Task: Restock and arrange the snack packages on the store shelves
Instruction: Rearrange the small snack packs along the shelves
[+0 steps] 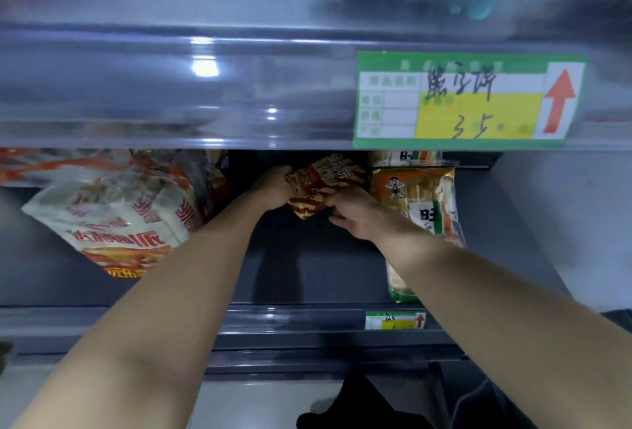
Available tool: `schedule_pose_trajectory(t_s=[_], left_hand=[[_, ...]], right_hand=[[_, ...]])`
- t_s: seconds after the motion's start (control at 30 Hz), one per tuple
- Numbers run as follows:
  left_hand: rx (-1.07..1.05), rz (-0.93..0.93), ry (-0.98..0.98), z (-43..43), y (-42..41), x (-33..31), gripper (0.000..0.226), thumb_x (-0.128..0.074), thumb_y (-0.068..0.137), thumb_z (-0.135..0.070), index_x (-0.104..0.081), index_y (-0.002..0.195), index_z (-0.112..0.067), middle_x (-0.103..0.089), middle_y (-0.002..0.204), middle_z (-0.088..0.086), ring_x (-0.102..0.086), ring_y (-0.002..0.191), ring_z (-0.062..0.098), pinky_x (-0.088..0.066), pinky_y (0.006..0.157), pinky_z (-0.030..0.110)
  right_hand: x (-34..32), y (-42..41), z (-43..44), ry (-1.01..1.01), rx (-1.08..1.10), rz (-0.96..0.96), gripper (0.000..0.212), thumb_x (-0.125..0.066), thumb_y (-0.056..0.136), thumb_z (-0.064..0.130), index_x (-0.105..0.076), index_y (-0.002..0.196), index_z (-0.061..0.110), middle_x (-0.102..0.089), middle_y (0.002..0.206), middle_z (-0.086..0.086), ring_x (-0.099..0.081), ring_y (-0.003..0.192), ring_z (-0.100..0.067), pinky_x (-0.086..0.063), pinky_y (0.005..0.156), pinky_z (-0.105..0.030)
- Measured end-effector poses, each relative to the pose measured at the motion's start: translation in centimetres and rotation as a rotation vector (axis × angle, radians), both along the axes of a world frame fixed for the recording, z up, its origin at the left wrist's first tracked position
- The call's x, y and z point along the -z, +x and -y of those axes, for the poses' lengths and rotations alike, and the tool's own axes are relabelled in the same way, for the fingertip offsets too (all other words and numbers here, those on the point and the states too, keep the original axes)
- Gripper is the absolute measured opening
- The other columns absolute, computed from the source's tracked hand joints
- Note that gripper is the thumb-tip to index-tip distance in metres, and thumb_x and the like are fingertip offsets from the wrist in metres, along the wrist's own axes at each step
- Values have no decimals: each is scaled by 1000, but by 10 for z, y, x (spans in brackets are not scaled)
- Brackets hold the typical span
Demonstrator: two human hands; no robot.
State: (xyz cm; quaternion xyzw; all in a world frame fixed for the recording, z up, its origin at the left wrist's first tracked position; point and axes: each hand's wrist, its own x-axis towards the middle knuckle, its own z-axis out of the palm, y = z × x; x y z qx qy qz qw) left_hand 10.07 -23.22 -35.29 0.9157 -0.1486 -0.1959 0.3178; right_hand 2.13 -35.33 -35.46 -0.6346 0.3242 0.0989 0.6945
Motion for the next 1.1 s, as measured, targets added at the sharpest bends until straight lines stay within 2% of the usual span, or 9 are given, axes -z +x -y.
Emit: schedule_pose_trajectory(t_s=[0.1, 0.2, 0.3, 0.47, 0.57, 0.67, 0.7, 0.83, 1.1], left_hand=[[-67, -62, -45, 5, -5, 9, 46, -53, 95, -26, -48, 133, -2, -55, 130, 16, -54, 116, 27, -42, 93, 29], [-94, -193, -140, -1, -23, 11, 31, -58, 92, -26, -61, 110, -1, -64, 105, 16, -62, 96, 28, -52, 88, 36], [-157, -210, -242, -15, -43, 2, 16, -63, 89, -17, -62, 101, -6, -64, 100, 11, -61, 90, 23, -53, 87, 39], [-226, -204, -277, -42, -89, -23, 47, -69, 84, -11, -53, 126, 2, -63, 115, 15, -62, 104, 28, -53, 91, 39], [-246, -201, -321, -56, -119, -35, 45, -70, 82, -6, -54, 124, 0, -62, 114, 15, -62, 101, 27, -55, 87, 39], [-208, -146, -350, -69, -150, -48, 9, -66, 82, -4, -60, 88, -8, -66, 98, 13, -65, 89, 26, -57, 82, 45], [-187, -111, -350, -71, -160, -53, 9, -65, 82, -4, -59, 81, -10, -67, 94, 13, -66, 87, 27, -57, 80, 47], [-92, -37, -316, -73, -197, -76, 7, -63, 83, -9, -57, 85, -12, -66, 91, 8, -66, 84, 24, -57, 77, 45], [219, 71, -480, -43, -269, -144, 17, -71, 79, -15, -54, 82, -14, -66, 94, 6, -67, 87, 24, -58, 76, 46]], right_hand=[[1, -2, 2, 106, 105, 47, 34, -41, 93, -4, -54, 123, 4, -61, 110, -9, -59, 101, -22, -47, 92, -34], [-2, -11, -5, 120, 148, 18, 31, -37, 93, -7, -55, 118, -8, -62, 110, -22, -60, 109, -35, -50, 86, -38], [-4, -26, -19, 101, 146, -12, 27, -38, 93, -8, -57, 112, -7, -62, 115, -22, -61, 106, -34, -51, 89, -42], [-17, -70, -48, 57, 216, 13, 24, -49, 92, -3, -57, 114, -4, -65, 109, -20, -64, 80, -24, -55, 71, -36], [-29, -102, -62, -9, 261, 61, 17, -51, 93, 2, -60, 106, 1, -67, 102, -17, -66, 77, -24, -57, 61, -33], [-40, -135, -75, -90, 328, 133, 15, -52, 93, 6, -61, 104, 3, -67, 108, -18, -66, 95, -30, -56, 83, -45], [-45, -147, -79, -104, 367, 149, 18, -53, 92, 8, -58, 109, 4, -65, 110, -17, -65, 97, -30, -55, 86, -47], [-69, -196, -90, -140, 484, 217, 23, -57, 91, 14, -50, 113, 13, -61, 108, -10, -62, 98, -25, -53, 89, -43], [-144, -290, -75, -389, 713, 446, 28, -63, 89, 31, -50, 106, 12, -62, 100, -2, -62, 82, -10, -53, 63, -26]])
